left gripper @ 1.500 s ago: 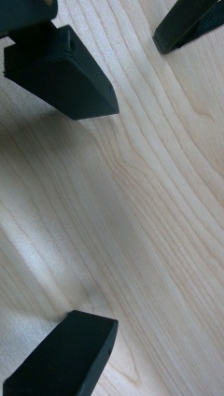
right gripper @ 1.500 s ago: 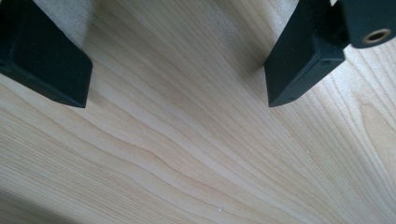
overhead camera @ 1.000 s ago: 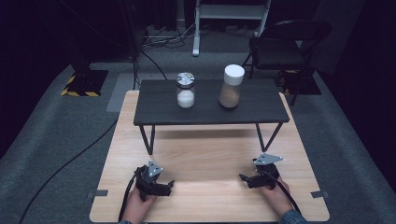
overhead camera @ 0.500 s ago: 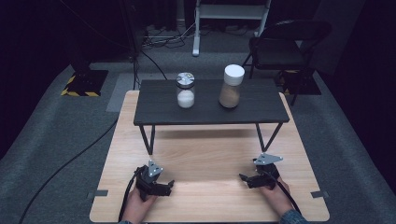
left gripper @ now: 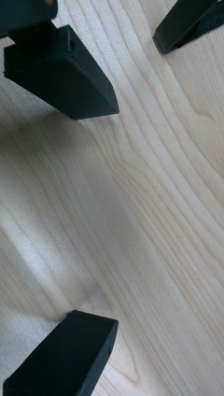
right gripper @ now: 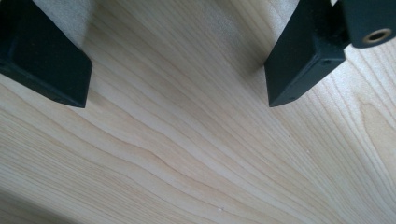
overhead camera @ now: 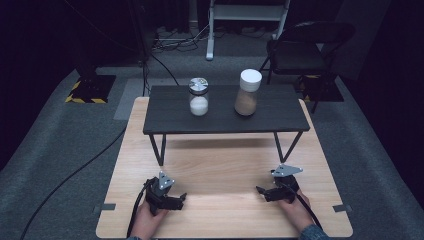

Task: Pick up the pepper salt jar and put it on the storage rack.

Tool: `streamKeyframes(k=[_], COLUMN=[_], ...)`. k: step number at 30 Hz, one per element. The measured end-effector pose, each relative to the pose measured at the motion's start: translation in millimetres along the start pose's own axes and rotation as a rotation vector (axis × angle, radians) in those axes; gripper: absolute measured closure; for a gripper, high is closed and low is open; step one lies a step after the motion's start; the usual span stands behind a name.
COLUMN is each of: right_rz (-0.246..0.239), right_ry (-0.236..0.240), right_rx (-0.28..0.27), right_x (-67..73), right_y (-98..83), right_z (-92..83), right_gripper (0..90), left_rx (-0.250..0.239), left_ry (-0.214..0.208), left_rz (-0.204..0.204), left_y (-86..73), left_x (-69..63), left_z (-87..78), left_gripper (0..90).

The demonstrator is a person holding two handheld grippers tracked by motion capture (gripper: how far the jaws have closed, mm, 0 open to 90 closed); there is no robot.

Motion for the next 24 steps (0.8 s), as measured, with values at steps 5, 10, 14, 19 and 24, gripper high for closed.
streamKeyframes(k=[5, 10, 14, 19, 24], right_rz=[0.000, 0.000, 0.001, 0.000, 0.001], right_ry=[0.000, 0.000, -0.001, -0.002, -0.001], right_rx=[0.000, 0.000, 0.000, 0.000, -0.001], right_x=[0.0, 0.0, 0.2, 0.2, 0.2], right_y=[0.0, 0.0, 0.2, 0.4, 0.5], right_z=[0.0, 0.0, 0.3, 0.5, 0.7], right_gripper=[7.3, 7.3, 7.3, 7.3, 7.3], left_rx=[0.000, -0.001, 0.000, -0.001, -0.001], left_ry=[0.000, 0.001, -0.003, -0.006, -0.007], left_rz=[0.000, -0.003, 0.005, 0.006, 0.007], left_y=[0.0, -0.2, -1.1, -1.4, -1.7], left_x=[0.0, -0.6, -2.0, -2.2, -2.5], left_z=[0.0, -0.1, -1.5, -1.9, -2.3], left_gripper=[1.3, 1.2, 1.2, 1.2, 1.3])
Point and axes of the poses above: each handheld gripper's, and its own axes: z roughly forward along the jaws, y roughly out of its top, x roughly to its left, the point moved 7 cm from there along z, roughly forward along the jaws, and after that the axes turned 14 degrees about z, right-handed, at the moved point
